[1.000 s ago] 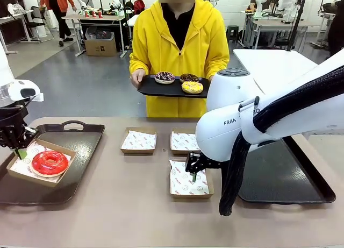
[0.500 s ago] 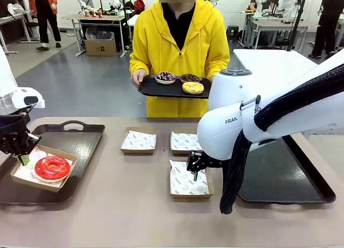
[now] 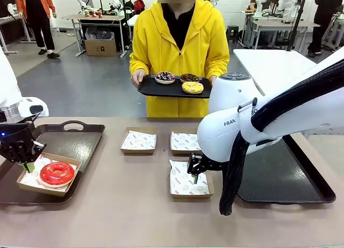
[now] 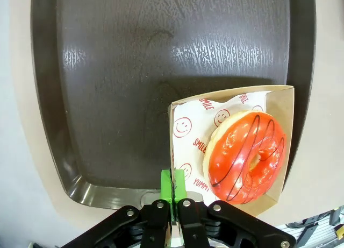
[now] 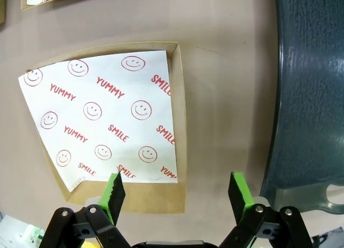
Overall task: Individually package the donuts and arrange them on the tray.
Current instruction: Place the picked Paper togo box on the Handle tray while simultaneously picking up another Paper togo box from the table with the other hand.
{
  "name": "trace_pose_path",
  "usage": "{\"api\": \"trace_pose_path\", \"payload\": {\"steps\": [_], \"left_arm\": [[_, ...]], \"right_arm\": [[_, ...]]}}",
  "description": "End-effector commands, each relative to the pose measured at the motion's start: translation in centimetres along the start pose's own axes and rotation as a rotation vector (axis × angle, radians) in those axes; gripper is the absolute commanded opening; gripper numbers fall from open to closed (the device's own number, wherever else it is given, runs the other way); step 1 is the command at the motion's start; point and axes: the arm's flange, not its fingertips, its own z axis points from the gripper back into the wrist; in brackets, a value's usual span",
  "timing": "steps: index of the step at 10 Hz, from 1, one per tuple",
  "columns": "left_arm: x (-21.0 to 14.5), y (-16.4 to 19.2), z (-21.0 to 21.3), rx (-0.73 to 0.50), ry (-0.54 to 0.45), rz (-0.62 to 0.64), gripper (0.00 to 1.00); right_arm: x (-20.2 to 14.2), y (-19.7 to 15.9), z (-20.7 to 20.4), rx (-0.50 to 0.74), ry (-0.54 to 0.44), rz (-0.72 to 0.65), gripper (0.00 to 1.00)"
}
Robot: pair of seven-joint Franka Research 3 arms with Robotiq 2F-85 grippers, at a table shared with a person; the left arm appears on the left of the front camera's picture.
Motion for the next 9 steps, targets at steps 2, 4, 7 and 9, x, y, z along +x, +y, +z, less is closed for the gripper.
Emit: {"api": "trace_pose_path", "payload": {"steps": [2,4,7,9], "left_arm": [[-0.31,-0.29,-0.67,-0.021,-0.010,0.028,0.01],[-0.29,-0.32,-0.73,-0.027,-0.011,0.023,0.01],[-0.39,-0.32,-0.76,-0.026,-0.007,0.003,0.92],[-0.50,-0.28,-0.78,-0.029,-0.007,-0.001,1.00]], "right_arm": [[0.59,0.35,-1.02,-0.008,-0.018,-0.015,1.00],[0.65,0.28,-1.13,-0.004,-0.013,-0.007,1.00],[0.70,0.25,-1.19,0.001,-0.025,0.004,0.00],[0.82,0.16,-1.35,0.006,-0.023,-0.004,0.00]]}}
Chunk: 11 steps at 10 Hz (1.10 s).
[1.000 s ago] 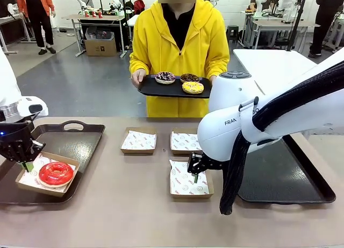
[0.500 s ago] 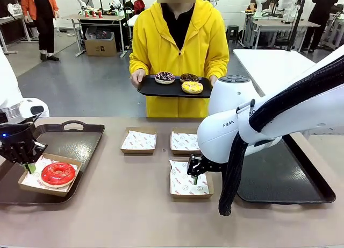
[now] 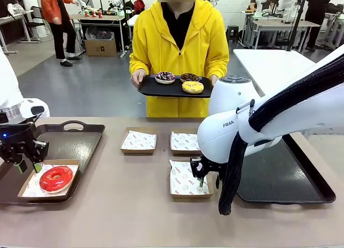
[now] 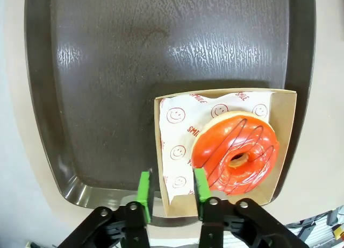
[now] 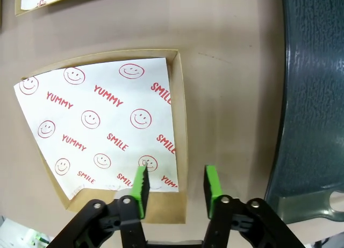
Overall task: Individually package the donuts and arrange them on the tray.
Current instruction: Place the picked Paper togo box on the Handle tray while simultaneously picking up another Paper togo box from the table with the other hand.
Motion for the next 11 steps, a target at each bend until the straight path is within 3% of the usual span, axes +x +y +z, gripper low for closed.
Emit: {"api": "trace_pose_path", "payload": {"steps": [1,2,3,4,9,11], "left_arm": [[-0.7,-0.1,-0.4,-0.022,-0.014,-0.008,1.00],[-0.7,0.0,-0.4,-0.027,-0.013,-0.010,0.89],[-0.7,-0.1,-0.4,-0.030,-0.012,-0.012,0.98],[-0.8,-0.1,-0.4,-0.034,-0.010,-0.013,1.00],[-0.9,0.3,0.1,-0.075,0.006,-0.020,1.00],[-1.4,1.7,1.9,-0.248,0.044,-0.086,1.00]], "right_arm": [[0.3,0.3,-0.7,-0.001,-0.022,0.003,0.00],[0.4,0.3,-0.7,0.002,-0.022,0.000,0.00],[0.4,0.3,-0.8,0.004,-0.021,-0.001,0.00],[0.3,0.3,-0.8,0.012,-0.033,0.012,0.00],[0.3,0.3,-0.6,0.009,-0.029,-0.009,0.00],[-0.3,0.6,3.1,0.035,-0.012,0.044,0.00]]}}
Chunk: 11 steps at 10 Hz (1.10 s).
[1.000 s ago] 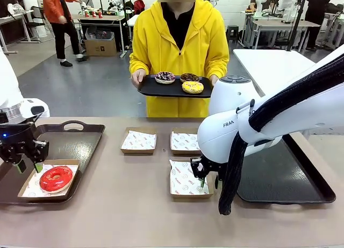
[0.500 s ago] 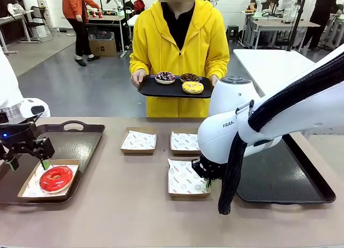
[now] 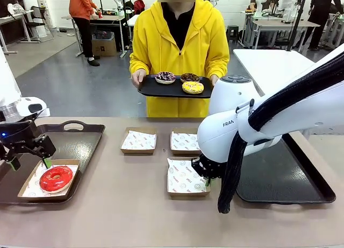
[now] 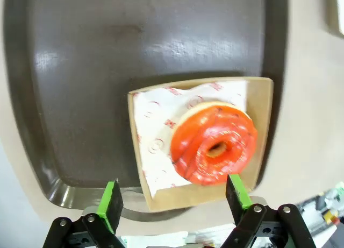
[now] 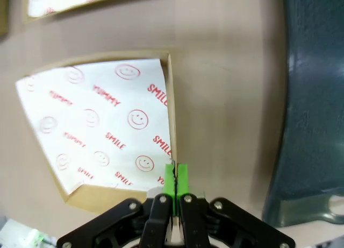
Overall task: Individually package the donuts and arrange them on the tray.
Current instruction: Place the picked Paper togo box on the Handle tray while simultaneously picking up another Paper togo box from the table with the other hand.
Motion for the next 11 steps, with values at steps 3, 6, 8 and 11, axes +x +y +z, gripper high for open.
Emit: {"api": "trace_pose_path", "payload": {"steps": [3,6,8,11], "left_arm": [[-2.1,6.1,6.1,-0.486,-0.016,-0.008,1.00],[-2.9,11.6,7.6,-0.699,-0.045,0.055,1.00],[-3.0,15.4,7.8,-0.832,-0.069,0.101,1.00],[-3.9,20.2,7.5,-1.013,-0.151,0.104,1.00]], "right_arm": [[0.3,-0.1,11.6,0.003,-0.098,0.026,0.00],[4.6,0.2,17.9,-0.040,-0.038,0.001,0.00],[8.9,0.5,20.2,-0.036,0.004,0.005,0.00],[13.5,0.5,21.1,-0.039,0.005,0.030,0.00]]}}
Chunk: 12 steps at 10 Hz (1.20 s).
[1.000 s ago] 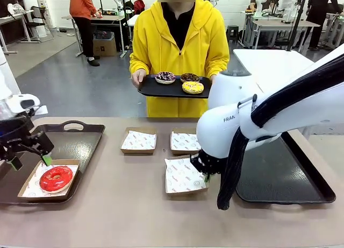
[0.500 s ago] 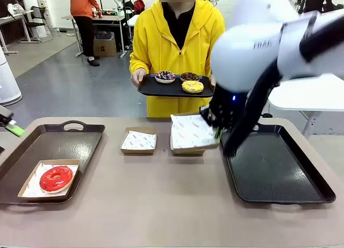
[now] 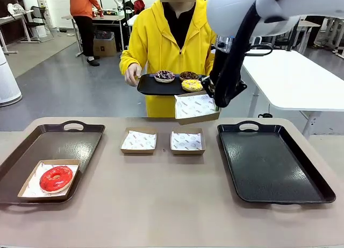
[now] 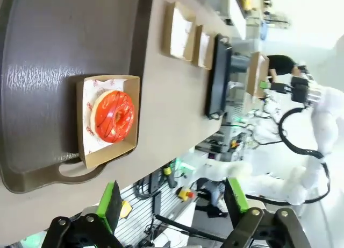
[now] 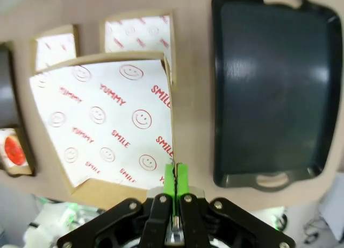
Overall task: Individually package the donuts and arrange them on the tray.
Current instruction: Place the picked Paper togo box on the Handle tray while simultaneously picking up another Paper togo box from the table with the other hand.
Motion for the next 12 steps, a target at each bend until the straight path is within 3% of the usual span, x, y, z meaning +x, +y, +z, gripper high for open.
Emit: {"api": "trace_pose_path", "payload": {"steps": [1,4,6,12], "left_arm": [[0.3,1.5,1.6,-0.105,-0.035,-0.037,1.00],[0.5,4.0,3.7,-0.167,-0.115,-0.050,1.00],[0.8,4.1,3.4,-0.110,-0.142,-0.037,1.00],[0.0,4.0,3.4,-0.134,-0.109,-0.007,1.00]], "right_arm": [[2.3,0.3,0.6,-0.028,0.000,0.036,0.00],[5.1,0.2,-0.8,-0.030,0.012,0.036,0.00],[6.0,0.3,-1.6,-0.028,0.012,0.055,0.00],[5.5,0.1,-2.3,0.000,0.030,0.032,0.00]]}}
